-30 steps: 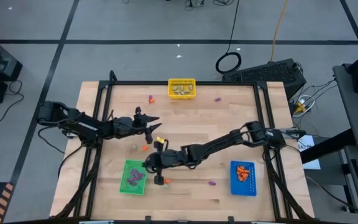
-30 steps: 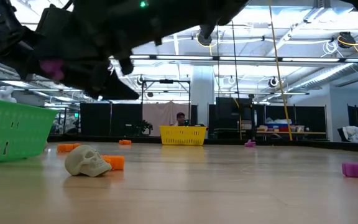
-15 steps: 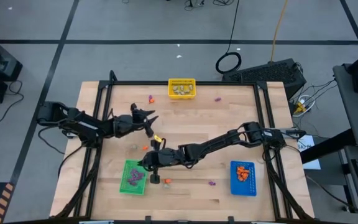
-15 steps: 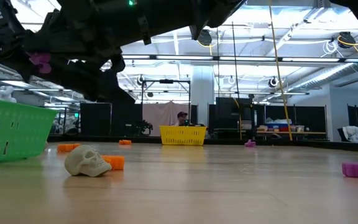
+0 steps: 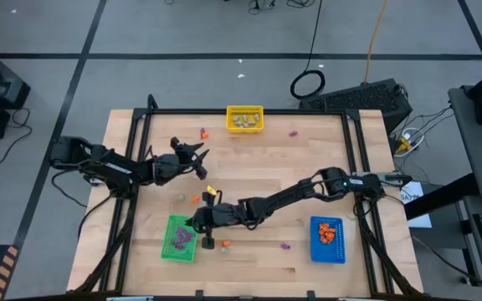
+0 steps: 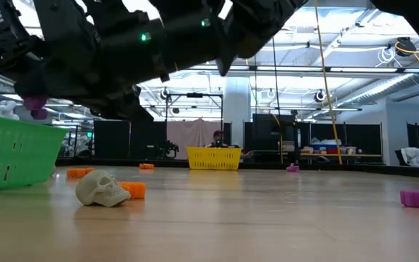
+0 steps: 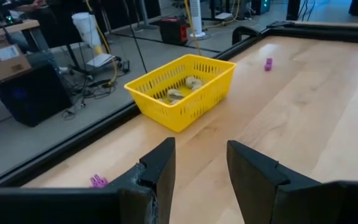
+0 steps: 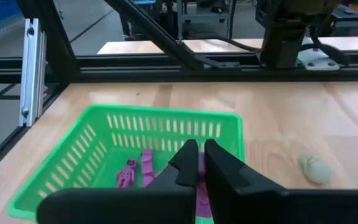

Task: Sort Halloween decoration
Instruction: Put the purple skeleton toy into the green bin, then put the orange skeleton toy into the blue bin

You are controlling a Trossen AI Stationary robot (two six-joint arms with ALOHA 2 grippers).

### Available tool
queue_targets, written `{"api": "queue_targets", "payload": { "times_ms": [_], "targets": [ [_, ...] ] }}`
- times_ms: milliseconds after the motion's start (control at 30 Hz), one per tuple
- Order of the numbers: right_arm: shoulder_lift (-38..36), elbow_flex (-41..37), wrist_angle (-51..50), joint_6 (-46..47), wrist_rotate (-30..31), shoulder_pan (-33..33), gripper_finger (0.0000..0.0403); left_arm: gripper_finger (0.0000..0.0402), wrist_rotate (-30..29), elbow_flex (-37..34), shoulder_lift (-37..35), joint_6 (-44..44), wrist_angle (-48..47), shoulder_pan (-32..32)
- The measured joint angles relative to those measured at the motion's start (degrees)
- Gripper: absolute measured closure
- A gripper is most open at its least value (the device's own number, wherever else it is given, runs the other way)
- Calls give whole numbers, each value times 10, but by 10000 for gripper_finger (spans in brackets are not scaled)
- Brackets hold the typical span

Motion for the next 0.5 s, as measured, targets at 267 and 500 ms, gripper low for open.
{"api": "queue_targets", "payload": {
  "times_ms": [267,500],
  "targets": [
    [3,0,-9,14,0,-7,347,259,1,0,0,-9,-1,0],
    [3,0,-33,1,-11,-8,262,259,3,0,0,-9,-1,9]
  ]
}}
